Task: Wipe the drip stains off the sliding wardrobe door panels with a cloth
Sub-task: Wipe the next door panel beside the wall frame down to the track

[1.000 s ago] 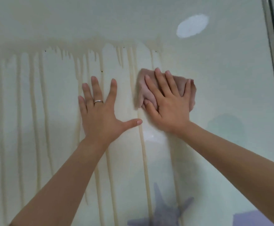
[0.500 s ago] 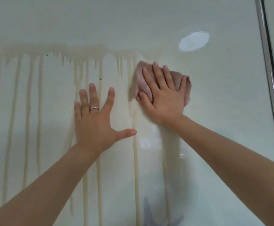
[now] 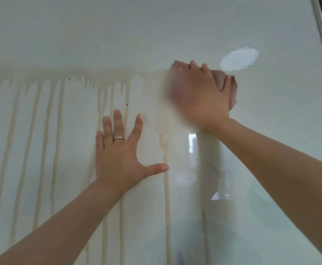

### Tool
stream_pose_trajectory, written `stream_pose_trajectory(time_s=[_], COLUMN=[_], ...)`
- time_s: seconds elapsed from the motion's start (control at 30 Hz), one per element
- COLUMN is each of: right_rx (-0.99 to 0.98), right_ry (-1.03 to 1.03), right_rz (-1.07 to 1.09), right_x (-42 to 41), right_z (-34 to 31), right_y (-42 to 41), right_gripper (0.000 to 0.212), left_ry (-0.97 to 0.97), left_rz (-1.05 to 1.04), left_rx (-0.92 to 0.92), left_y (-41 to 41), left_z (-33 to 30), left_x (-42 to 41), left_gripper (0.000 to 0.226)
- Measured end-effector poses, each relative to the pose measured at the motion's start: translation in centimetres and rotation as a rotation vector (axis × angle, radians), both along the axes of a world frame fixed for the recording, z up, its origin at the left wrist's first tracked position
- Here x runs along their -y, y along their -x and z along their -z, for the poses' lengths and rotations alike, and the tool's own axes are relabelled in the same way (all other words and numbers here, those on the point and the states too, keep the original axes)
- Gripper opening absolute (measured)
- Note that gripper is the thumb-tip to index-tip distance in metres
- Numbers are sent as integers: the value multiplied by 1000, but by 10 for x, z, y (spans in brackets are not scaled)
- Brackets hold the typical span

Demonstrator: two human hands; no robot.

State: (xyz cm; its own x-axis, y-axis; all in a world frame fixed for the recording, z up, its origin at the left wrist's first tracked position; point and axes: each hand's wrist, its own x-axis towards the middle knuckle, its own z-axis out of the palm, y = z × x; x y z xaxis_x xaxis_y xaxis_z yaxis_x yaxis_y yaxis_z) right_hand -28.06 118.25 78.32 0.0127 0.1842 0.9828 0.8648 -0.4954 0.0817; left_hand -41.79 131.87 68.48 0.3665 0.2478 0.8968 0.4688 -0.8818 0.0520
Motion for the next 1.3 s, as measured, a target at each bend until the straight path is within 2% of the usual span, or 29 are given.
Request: stream_pose_trajectory(time_s=[0.03, 0.07, 0.1, 0.17, 0.27, 0.33, 0.4, 0.5, 0.57, 0.63, 0.7, 0.77, 0.8, 0.87, 0.97, 1.03, 1.2, 1.23, 1.3], right_rx=[-186, -255, -229, -250, -94, -41, 74, 23, -30, 9, 46, 72, 116, 146, -8, -11, 300, 302, 182], right_ry=[-30, -66, -162, -107, -13, 101, 78, -16, -113, -81, 66, 169, 169, 106, -60, -53, 208, 175, 31], right_rz=[-85, -55, 20, 103, 145, 332, 449, 272, 262, 311, 354, 369, 358, 295, 233, 222, 183, 198, 262], right_x=[-2, -7, -13, -32, -45, -30, -11, -2, -21, -46, -64, -54, -43, -22, -11, -28, -20, -13, -7], right_z=[-12, -13, -17, -14, 3, 10, 5, -15, -22, -15, -4, -2, -5, -15, -27, -18, 6, 3, 1], right_y=[-1, 11, 13, 5, -24, -33, -29, 1, 15, 20, 9, -3, -4, -4, 13, 23, 18, 11, 3], right_gripper=[51, 47, 46, 52, 84, 98, 93, 65, 60, 65, 80, 93, 93, 79, 59, 58, 69, 71, 74], left_ry=[0, 1, 1, 3, 13, 16, 7, -9, -16, -19, -18, -13, -7, -5, -10, -14, -12, -15, -5], left_rz=[-1, 2, 7, 17, 33, 37, 36, 17, 21, 41, 43, 20, 7, -2, 15, 17, 17, 9, 1], left_rx=[4, 6, 13, 19, 27, 23, 27, 28, 35, 55, 52, 34, 18, 11, 30, 30, 36, 32, 21], left_y=[-1, -2, -2, -2, -1, -1, 0, -1, -3, -4, -3, -2, -2, -3, -4, -4, -3, -3, -3], left_z=[0, 1, 0, 0, 1, 1, 1, 1, 2, 3, 3, 2, 2, 1, 2, 2, 2, 2, 2], left_x=[-1, -2, -3, -2, 1, 2, 0, -3, -5, -6, -5, -3, -3, -4, -6, -5, -3, -3, -5], left_gripper=[117, 117, 117, 117, 116, 117, 116, 115, 116, 117, 117, 127, 133, 128, 119, 116, 115, 115, 116])
